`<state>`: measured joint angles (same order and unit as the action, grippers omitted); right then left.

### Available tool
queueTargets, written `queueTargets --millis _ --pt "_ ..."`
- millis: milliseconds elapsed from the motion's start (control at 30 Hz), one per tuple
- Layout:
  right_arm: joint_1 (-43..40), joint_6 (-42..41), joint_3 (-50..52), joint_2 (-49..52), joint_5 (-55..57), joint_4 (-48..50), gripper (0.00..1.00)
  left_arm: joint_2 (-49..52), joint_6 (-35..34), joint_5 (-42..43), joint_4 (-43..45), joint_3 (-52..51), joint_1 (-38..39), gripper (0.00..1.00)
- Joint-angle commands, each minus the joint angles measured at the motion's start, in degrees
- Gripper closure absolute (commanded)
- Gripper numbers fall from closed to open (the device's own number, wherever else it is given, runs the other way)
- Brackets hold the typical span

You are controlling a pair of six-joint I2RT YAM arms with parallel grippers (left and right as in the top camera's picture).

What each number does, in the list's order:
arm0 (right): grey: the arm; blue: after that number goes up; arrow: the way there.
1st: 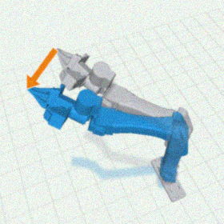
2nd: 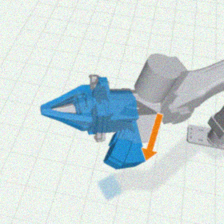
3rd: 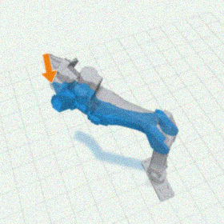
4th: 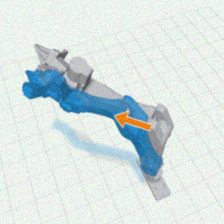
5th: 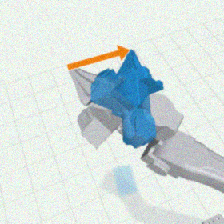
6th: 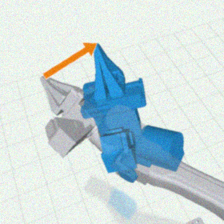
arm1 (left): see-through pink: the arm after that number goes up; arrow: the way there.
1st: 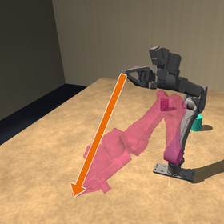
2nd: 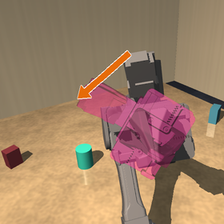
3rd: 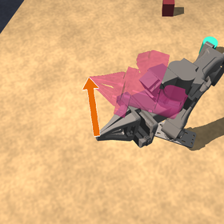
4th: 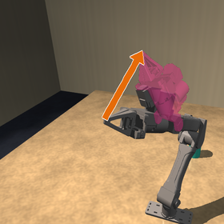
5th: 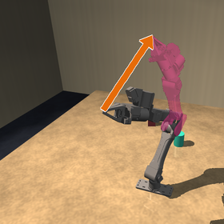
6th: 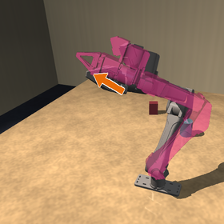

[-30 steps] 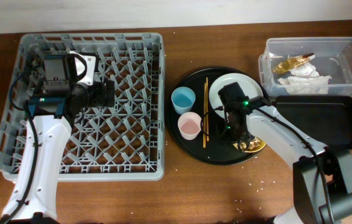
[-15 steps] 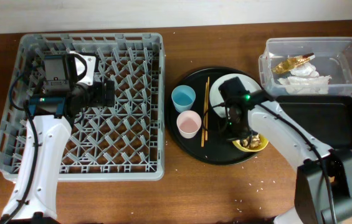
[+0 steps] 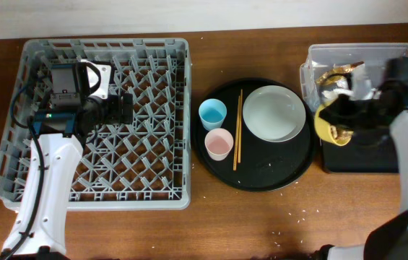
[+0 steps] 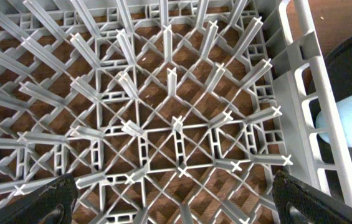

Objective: Sort waste into correct bins and load items into the dishwasher rack
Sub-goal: 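Grasp yellow bowl with right gripper and carry it over black tray, then tip yellow bowl to dump food scraps onto black tray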

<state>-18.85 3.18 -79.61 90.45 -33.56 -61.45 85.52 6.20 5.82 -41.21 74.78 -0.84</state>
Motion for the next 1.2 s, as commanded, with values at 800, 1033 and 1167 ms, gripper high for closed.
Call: queueTargets --millis 800,1033,1167 --pt "-33.35 2.73 -0.81 23.71 -51.28 -3.19 0.96 0.31 -0.52 0.61 -0.04 0.92 -0.46 0.01" --pt "-33.88 -1.18 -0.83 23.71 -55.30 -0.20 0.96 0.31 -0.52 0.61 -0.04 0.92 -0.46 0.01" --pt "-34.10 -5.14 -0.83 23.71 -55.39 0.13 0.96 0.31 -0.52 0.61 -0.04 0.92 -0.46 0.01"
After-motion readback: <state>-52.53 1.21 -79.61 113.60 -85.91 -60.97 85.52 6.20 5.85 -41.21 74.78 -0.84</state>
